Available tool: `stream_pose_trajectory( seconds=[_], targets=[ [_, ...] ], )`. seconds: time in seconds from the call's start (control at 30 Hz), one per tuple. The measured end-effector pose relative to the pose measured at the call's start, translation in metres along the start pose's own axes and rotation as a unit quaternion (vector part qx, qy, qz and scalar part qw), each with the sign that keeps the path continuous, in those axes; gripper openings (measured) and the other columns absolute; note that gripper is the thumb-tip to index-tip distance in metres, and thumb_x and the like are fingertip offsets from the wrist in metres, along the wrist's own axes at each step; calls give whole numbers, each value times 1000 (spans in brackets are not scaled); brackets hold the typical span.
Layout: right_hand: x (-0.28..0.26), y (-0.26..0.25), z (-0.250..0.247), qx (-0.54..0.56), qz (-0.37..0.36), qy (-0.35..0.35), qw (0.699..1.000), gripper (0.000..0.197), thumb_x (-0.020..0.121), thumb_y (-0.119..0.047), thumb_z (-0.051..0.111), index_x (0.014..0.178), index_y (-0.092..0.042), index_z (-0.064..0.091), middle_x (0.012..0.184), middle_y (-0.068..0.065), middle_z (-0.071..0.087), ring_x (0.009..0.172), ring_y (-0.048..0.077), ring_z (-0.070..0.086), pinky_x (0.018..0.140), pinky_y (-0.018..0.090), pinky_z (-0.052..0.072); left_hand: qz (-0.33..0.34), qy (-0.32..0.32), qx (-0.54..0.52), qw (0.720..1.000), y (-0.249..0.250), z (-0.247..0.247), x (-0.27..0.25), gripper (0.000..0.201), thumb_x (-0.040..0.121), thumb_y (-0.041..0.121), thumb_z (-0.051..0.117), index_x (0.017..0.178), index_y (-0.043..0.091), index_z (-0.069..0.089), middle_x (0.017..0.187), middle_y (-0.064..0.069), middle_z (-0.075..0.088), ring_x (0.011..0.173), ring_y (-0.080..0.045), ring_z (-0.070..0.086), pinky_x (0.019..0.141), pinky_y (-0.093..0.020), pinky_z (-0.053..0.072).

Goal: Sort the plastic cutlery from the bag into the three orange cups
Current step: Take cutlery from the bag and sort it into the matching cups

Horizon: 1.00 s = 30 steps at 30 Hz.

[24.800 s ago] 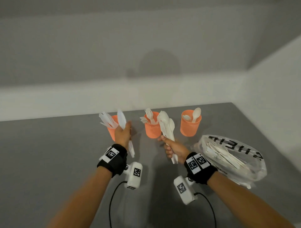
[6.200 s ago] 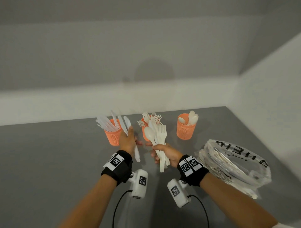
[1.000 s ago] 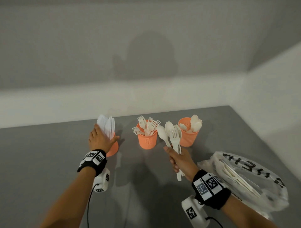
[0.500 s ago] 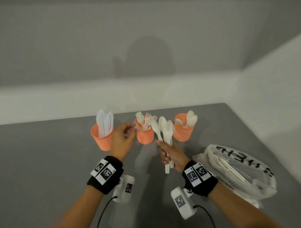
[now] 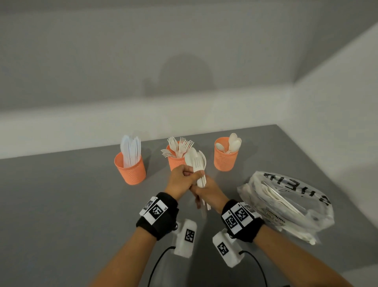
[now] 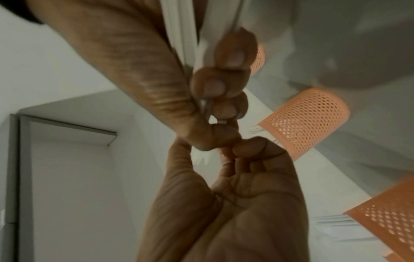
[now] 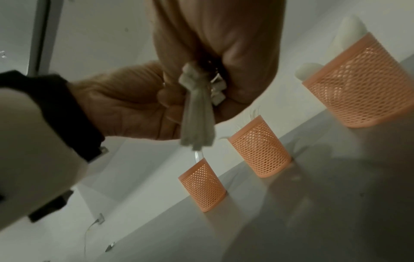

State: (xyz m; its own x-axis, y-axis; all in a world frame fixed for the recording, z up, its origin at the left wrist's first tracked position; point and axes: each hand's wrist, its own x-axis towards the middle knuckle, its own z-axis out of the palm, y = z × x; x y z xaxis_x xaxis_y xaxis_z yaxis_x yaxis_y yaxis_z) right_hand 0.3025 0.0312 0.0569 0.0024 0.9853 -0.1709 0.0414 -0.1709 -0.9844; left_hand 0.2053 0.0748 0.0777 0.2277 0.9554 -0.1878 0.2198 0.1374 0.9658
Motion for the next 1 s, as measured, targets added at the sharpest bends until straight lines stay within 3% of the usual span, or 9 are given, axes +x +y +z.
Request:
stream_pose_trajectory(
  seconds=[0.1, 0.23, 0.37, 0.47, 0.53, 0.7, 0.8, 0.9, 1.0],
  targets=[
    [-7, -3, -6, 54, 39, -42, 997, 5, 92, -9, 52, 88, -12, 55, 56, 2, 48, 36, 10, 48, 39, 22, 44, -36, -35, -44, 998, -2, -5, -1, 15, 90, 20, 59, 83, 6, 55, 70, -9, 55, 42, -4, 52, 45, -14, 43],
    [-9, -2, -11, 119, 57, -39, 990, 32, 96, -38, 44, 85, -10, 58, 57, 3, 54, 40, 11, 53, 42, 22, 48, -46, -45, -103, 993, -3, -7, -6, 26, 97, 25, 45, 108, 4, 56, 81, -6, 63, 61, -11, 61, 59, -22, 50],
    [-6, -3, -12, 160, 83, 17, 984, 30, 100, -34, 37, 93, -10, 54, 60, 10, 61, 42, 18, 61, 44, 29, 54, -40, 9, -230, 972, 5, -10, -9, 26, 100, 22, 36, 97, 3, 54, 74, -8, 65, 57, -12, 66, 55, -24, 54],
    [0, 7, -12, 25, 48, 123, 991, 17, 99, -23, 39, 102, -7, 45, 62, 8, 53, 41, 17, 52, 44, 30, 48, -22, 67, -250, 966, 10, -12, -7, 19, 100, 17, 37, 83, 9, 43, 55, -1, 40, 36, -6, 43, 41, -19, 41],
    [2, 11, -13, -147, -19, 179, 973, 20, 97, -18, 41, 113, -8, 47, 74, 6, 53, 62, 23, 55, 60, 34, 44, -10, 76, -191, 978, 12, -10, -8, 22, 97, 12, 38, 75, 13, 41, 55, -1, 32, 34, -3, 31, 36, -17, 30],
    [-4, 4, -10, -351, -86, 207, 909, 35, 90, -8, 44, 125, -9, 43, 84, 10, 58, 85, 34, 60, 64, 29, 35, 21, 54, -112, 992, 13, 8, -25, 9, 88, 15, 59, 81, 9, 57, 56, 0, 43, 42, -6, 37, 42, -21, 34],
    [-2, 1, -6, -376, -76, 209, 900, 25, 92, -14, 43, 116, -10, 42, 93, 13, 62, 86, 33, 62, 65, 34, 43, 29, 85, -132, 987, 21, 22, -30, 17, 83, 18, 67, 95, 7, 63, 73, -15, 61, 56, -9, 44, 52, -43, 46],
    [-2, 0, -3, -403, -75, 219, 886, 24, 95, -18, 42, 117, -9, 41, 101, 12, 62, 89, 32, 62, 68, 36, 45, 20, 121, -156, 980, 24, 29, -26, 11, 80, 19, 71, 84, 23, 61, 74, -1, 62, 54, -12, 46, 48, -26, 41],
    [-6, -2, -4, -415, -90, 206, 882, 30, 93, -16, 45, 121, -8, 41, 106, 13, 61, 91, 32, 62, 70, 36, 46, 3, 138, -148, 979, 22, 30, -19, 9, 83, 18, 68, 89, 17, 61, 82, -13, 66, 70, -40, 54, 61, -29, 45]
  ],
)
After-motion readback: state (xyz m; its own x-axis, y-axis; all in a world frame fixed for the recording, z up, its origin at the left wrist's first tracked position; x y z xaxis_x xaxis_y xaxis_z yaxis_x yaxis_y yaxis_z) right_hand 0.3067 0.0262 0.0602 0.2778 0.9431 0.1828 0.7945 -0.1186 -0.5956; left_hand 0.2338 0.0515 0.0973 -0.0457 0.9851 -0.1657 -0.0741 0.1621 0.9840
